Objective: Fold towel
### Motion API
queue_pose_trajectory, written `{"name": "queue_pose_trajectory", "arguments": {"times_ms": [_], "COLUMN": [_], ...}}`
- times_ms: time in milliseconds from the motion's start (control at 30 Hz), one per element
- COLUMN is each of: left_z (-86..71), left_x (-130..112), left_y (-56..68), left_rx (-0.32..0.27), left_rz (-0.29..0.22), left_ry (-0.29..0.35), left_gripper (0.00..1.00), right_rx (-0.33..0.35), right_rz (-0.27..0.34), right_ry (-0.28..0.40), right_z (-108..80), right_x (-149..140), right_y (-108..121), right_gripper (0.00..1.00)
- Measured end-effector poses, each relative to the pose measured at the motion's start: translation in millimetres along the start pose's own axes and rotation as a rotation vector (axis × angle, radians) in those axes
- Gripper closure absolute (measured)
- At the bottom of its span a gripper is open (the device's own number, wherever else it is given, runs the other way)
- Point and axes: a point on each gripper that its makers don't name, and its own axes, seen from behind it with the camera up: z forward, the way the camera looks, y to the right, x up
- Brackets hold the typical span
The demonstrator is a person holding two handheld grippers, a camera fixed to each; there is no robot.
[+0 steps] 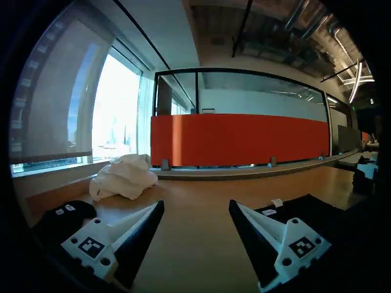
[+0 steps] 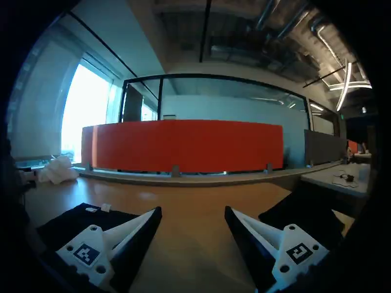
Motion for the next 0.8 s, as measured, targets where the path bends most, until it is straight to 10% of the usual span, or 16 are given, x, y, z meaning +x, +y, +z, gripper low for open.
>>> {"name": "queue_pose_trajectory", "arguments": {"times_ms": [233,800], "left_z": [0.1,10.6], "left_x": [7.6,121.4], "left_y": [-1.7,13.8], "left_rx": [0.007,-0.028], "left_rz": [-0.007,0.0], "left_ry": [-0.002,-0.02], "left_gripper": [0.01,0.02], "right_rx": [-0.008,-0.008], "right_rz": [-0.025,-0.056], "right_ry": [-0.003,0.002], "right_z": [-2.0,-3.1], "right_x": [16.1,134.2], "right_y": [1.0,-14.1], "right_gripper": [0.0,0.0]}}
